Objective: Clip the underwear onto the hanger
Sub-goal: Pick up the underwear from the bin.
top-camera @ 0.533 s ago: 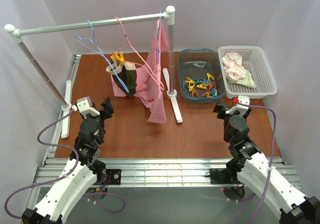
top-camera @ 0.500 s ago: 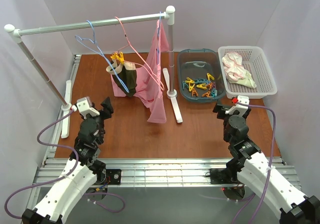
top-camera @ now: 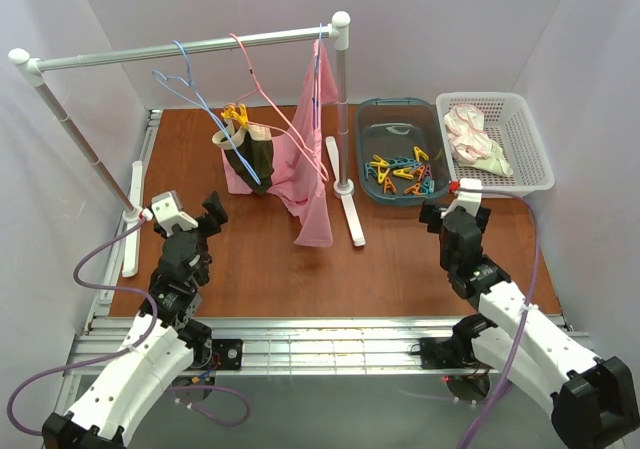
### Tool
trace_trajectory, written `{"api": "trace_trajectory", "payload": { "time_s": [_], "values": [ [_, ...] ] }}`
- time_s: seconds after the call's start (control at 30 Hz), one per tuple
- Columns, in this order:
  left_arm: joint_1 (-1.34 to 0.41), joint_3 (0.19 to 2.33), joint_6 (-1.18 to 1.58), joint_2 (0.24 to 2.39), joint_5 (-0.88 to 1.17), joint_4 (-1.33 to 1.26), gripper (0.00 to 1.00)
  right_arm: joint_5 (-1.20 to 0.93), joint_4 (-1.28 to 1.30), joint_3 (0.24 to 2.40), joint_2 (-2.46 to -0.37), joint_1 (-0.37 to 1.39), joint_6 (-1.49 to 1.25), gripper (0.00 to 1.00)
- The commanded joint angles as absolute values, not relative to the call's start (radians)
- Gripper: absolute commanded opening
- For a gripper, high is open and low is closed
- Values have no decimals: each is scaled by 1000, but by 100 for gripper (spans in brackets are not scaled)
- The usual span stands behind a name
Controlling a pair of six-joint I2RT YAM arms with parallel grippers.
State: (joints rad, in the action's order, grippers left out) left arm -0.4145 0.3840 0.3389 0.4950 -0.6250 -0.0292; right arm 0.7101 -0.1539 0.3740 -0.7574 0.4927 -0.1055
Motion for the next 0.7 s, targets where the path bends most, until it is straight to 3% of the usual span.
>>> {"api": "trace_trajectory", "payload": {
  "time_s": [0.0,0.13,0.3,0.47,0.67],
  "values": [
    [-417,423,336,491,-647,-12,94,611,-181,488,-819,390,-130,99],
    [-417,388,348,450,-644,-9,94,402,-175,711,-1004,208,-132,99],
    [-423,353,353,376,-589,-28,94,489,-91,968,-1321,184,-100,99],
    [-426,347,363,396,-561,-38,95,437,-40,1204,-1581,92,-144,98],
    [-426,339,380,385,-538,-37,94,568,54,1405,-1813,74,-161,94]
  ]
}}
